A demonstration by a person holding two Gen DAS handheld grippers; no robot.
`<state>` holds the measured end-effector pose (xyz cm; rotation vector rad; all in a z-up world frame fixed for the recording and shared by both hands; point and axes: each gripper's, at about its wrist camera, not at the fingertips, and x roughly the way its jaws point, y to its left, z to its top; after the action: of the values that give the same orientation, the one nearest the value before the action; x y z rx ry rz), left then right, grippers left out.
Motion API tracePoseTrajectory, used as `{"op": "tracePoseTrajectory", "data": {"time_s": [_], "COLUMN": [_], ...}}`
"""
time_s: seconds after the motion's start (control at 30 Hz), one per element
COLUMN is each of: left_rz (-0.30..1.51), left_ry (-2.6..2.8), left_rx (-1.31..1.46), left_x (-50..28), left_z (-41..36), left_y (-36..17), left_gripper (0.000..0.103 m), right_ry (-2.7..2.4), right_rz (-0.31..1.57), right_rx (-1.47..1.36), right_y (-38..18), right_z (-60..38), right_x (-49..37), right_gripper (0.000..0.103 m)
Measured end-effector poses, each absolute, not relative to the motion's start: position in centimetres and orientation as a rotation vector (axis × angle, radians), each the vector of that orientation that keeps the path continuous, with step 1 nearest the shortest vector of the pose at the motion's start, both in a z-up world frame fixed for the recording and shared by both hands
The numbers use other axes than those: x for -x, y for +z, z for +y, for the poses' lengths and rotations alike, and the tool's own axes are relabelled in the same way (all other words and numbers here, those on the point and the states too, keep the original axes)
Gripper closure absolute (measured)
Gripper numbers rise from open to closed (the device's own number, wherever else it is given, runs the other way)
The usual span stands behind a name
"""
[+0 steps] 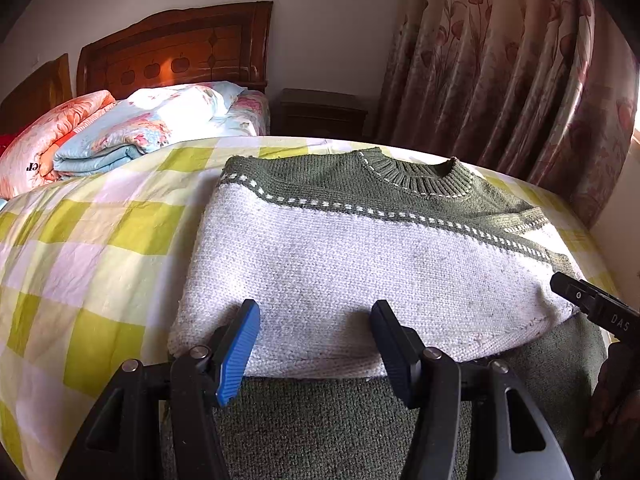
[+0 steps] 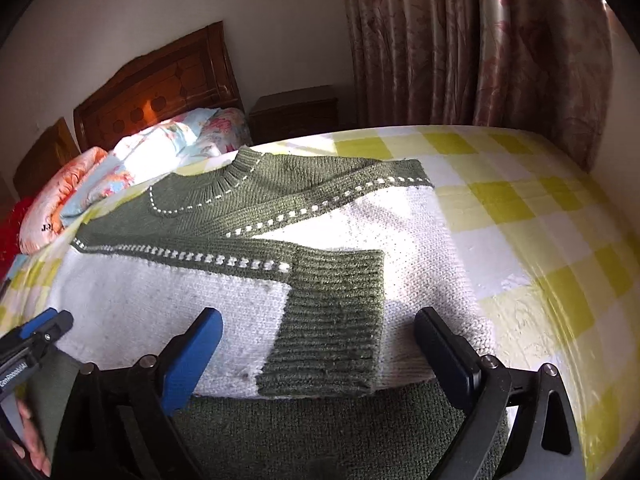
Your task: Fold small clothes
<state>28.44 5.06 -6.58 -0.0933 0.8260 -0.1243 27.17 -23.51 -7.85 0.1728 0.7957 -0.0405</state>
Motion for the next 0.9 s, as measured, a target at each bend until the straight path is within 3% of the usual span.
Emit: {"op": "tracePoseTrajectory", "data": {"time_s": [0.53, 0.73, 0.8, 0.9], "left_rz": [0.772, 0.879, 0.816, 0.821], "left_ry": [-0.129, -0.212, -0.192, -0.193], "left_rx": [0.016, -0.023, -0.106, -0.096], "left_x": [-27.7, -30.9, -30.3, -29.5], "left_z": [2.9, -0.4, -1.3, -0.9], "left_y": [-5.3, -5.7, -6.2, -5.8], "left_gripper": [0.044, 0.044, 0.037, 0.037], "right_ry": [-0.100, -0.116, -0.134, -0.130], "right_rz": [0.773, 0.806, 0.832, 0.835], "right_rx": [-0.123, -0.023, 0.000, -0.020], "right_y": [-7.3, -7.4, -7.8, -7.8], "right_z": [-23.1, -21.5, -21.1, -21.5], "right_x": [-26.6, -27.1, -27.4, -27.3], "right_gripper": [0.000, 0.000, 0.000, 0.000]}}
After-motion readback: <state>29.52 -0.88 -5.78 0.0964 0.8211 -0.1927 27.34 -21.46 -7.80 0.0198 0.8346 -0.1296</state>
